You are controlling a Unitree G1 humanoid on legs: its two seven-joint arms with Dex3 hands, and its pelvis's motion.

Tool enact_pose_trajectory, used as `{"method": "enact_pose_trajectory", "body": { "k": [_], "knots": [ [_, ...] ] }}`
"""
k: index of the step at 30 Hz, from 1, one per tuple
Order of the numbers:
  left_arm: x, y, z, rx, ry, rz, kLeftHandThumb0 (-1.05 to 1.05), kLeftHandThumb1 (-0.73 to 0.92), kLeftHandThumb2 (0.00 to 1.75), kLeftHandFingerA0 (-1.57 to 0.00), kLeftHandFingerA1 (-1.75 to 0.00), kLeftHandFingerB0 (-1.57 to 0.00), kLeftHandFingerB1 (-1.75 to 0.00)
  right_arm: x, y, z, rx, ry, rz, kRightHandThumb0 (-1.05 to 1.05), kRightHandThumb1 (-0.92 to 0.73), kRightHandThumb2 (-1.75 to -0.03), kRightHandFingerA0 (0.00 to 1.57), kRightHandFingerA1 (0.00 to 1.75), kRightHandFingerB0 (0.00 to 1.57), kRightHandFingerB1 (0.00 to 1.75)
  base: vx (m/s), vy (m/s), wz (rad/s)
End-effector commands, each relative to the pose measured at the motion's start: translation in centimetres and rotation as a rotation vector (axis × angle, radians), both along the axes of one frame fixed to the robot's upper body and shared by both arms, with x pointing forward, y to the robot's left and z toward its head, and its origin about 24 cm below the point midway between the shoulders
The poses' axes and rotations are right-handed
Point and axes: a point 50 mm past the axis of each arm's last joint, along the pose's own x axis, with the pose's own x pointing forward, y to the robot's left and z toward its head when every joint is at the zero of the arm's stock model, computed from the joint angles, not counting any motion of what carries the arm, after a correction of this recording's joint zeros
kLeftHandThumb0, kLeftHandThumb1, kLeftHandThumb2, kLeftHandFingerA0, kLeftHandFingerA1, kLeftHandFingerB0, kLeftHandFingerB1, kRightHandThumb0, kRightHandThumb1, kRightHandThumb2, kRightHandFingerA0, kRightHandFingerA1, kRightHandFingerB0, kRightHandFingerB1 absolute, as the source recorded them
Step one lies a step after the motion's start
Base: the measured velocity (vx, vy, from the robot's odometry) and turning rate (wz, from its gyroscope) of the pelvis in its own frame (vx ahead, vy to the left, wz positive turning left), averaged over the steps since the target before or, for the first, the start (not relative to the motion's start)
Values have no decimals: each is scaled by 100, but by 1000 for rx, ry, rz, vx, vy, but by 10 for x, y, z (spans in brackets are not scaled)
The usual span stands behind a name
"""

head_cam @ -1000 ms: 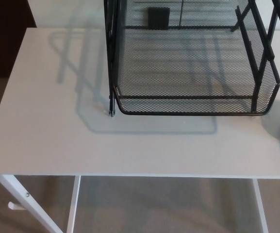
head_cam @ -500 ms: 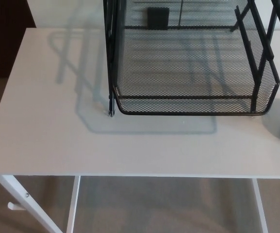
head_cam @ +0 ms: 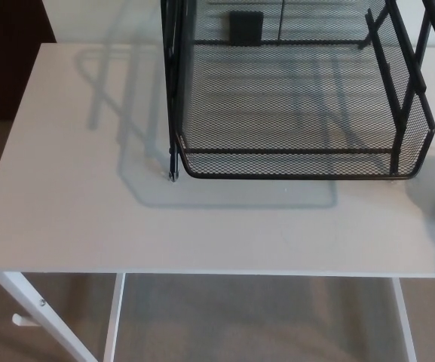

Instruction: The robot walks towards a desk on which a file tray is kept in the middle and a toilet paper roll is kept on its right. The robot uses its right hand to hook on finger in the gap of the roll and grabs it, lifts it and places it on the tray.

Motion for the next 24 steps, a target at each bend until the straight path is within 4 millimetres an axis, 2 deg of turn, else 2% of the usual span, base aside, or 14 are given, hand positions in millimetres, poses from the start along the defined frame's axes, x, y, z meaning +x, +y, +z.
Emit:
{"method": "enact_pose_trajectory", "body": {
  "k": [1, 12, 13, 14, 15, 16, 17, 18, 19, 20, 21, 22, 23, 24],
  "knots": [
    [-2, 7, 6, 25, 5, -6, -93, 85, 65, -34, -80, -12, -62, -1, 7, 0, -20, -1, 46, -47, -53, -57, 6, 36, 15, 27, 0, 0, 0],
    [-2, 6, 5, 25, 9, -1, -95, 84, 68, -36, -81, -11, -62, -1, 3, -12, -48, 62, 28, -44, -55, -58, 8, 33, 16, 27, 0, 0, 0],
    [-3, 6, 5, 26, 10, -4, -98, 69, 81, -36, -78, -12, -62, -2, 3, -14, -65, 75, 32, -45, -55, -58, 8, 33, 16, 27, 0, 0, 0],
    [-3, 6, 5, 28, 13, -7, -94, 85, 65, -35, -81, -12, -63, -2, 2, -16, -77, 80, 30, -30, -46, -97, 4, 53, 0, 48, 0, 0, 0],
    [-3, 6, 5, 32, 17, -6, -92, 62, 106, -38, -75, -14, -62, -3, 0, -21, -96, 108, 21, -30, -47, -97, 4, 53, 0, 48, 0, 0, 0],
    [-3, 6, 5, 32, 18, -7, -94, 84, 65, -34, -79, -12, -61, -3, -1, -23, -100, 111, 18, -30, -46, -97, 4, 53, 0, 48, 0, 0, 0],
    [-2, 6, 5, 35, 18, -17, -95, 85, 65, -35, -80, -12, -62, -4, -3, -25, -106, 130, 7, -30, -47, -97, 3, 53, 0, 48, 0, 0, 0],
    [-1, 6, 5, 35, 18, -19, -95, 85, 65, -35, -80, -12, -62, -4, -4, -26, -107, 132, 6, -30, -47, -97, 3, 53, 0, 48, 0, 0, 0],
    [-1, 5, 5, 34, 17, -24, -93, 63, 106, -37, -75, -14, -61, -2, -7, -30, -109, 141, -9, -29, -47, -97, 3, 52, 0, 48, 0, 0, 0],
    [-1, 5, 5, 34, 17, -24, -93, 63, 106, -37, -75, -14, -61, -2, -7, -30, -109, 141, -9, -29, -47, -97, 3, 52, 0, 48, 0, 0, 0],
    [-1, 5, 5, 35, 20, -25, -94, 63, 106, -37, -75, -14, -61, -2, -6, -31, -121, 143, -8, -48, -51, -67, 14, 42, 14, 33, 0, 0, 0],
    [1, 5, 5, 28, 15, -16, -95, 84, 65, -34, -81, -11, -62, 0, -6, -34, -151, 155, 1, -41, -57, -58, 23, 41, 18, 28, 0, 0, 0],
    [0, 5, 4, 33, 25, -11, -94, 83, 65, -34, -79, -11, -60, 1, -6, -35, -160, 157, 4, -40, -57, -58, 28, 43, 20, 28, 0, 0, 0],
    [0, 5, 4, 31, 27, -10, -92, 62, 105, -38, -75, -13, -61, 2, -6, -37, -162, 159, 4, -40, -57, -58, 32, 44, 21, 29, 0, 0, 0]
  ]
}}
